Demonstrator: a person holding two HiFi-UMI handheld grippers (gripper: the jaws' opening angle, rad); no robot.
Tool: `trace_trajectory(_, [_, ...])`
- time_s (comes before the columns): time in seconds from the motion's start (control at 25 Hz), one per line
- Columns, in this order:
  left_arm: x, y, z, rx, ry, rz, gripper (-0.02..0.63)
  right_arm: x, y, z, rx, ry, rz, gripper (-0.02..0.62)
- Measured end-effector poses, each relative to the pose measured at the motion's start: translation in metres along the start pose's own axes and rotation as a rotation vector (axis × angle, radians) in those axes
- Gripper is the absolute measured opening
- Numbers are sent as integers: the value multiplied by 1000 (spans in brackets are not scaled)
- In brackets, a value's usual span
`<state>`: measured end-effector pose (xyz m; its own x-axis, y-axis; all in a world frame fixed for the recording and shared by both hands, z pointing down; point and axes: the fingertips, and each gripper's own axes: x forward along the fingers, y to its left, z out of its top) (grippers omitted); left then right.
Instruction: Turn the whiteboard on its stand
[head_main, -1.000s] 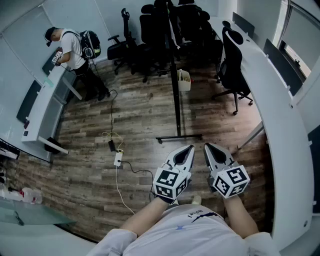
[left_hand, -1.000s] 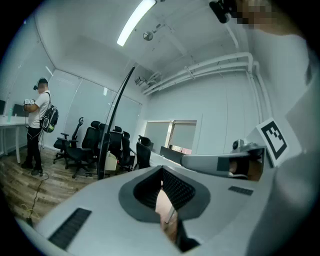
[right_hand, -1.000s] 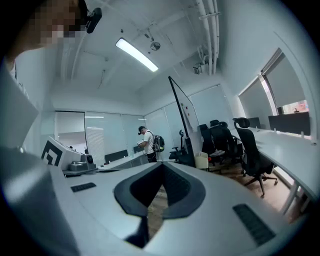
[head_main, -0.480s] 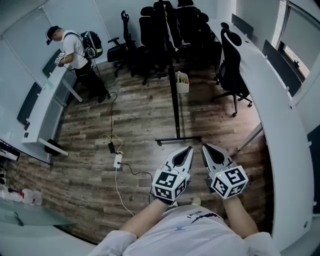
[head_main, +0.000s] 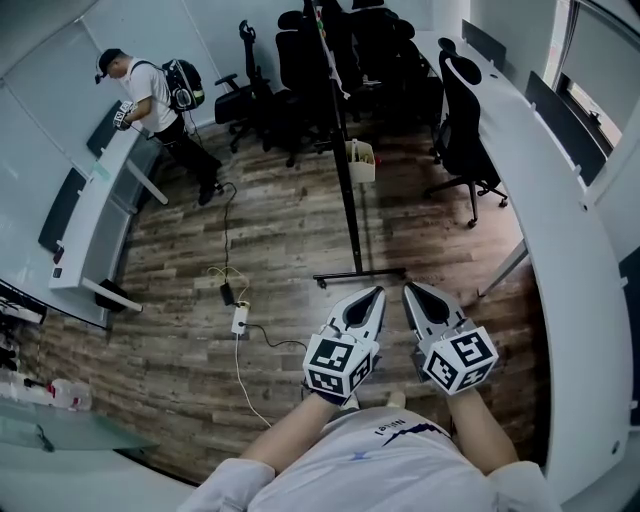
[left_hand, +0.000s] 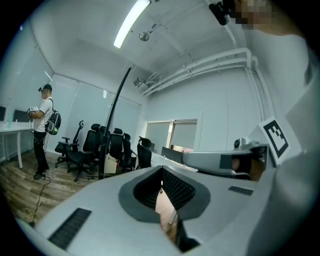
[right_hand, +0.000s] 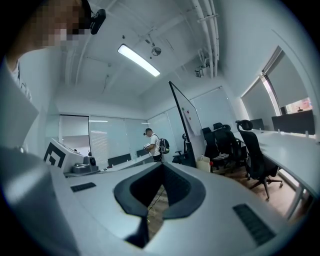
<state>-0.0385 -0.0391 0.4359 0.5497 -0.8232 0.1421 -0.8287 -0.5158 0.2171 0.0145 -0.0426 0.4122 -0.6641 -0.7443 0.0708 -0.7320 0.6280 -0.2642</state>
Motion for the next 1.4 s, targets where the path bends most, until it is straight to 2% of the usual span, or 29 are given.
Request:
trace_trajectory(0.52, [31,-18,-11,5,11,76,12,-19,-43,2,5,-4,6,12])
trace_trajectory(0.76, [48,-5,-18,2,36,128,12,-11,-52,4,29,-3,39,12])
trace_trajectory(1.04, [86,41,-29,-10,44,141,12,38,-69,0,22,3,57,12])
trace_trajectory(1.4, [153,143,-30,-59,37,144,14,142,-102,14,19,5,33,12])
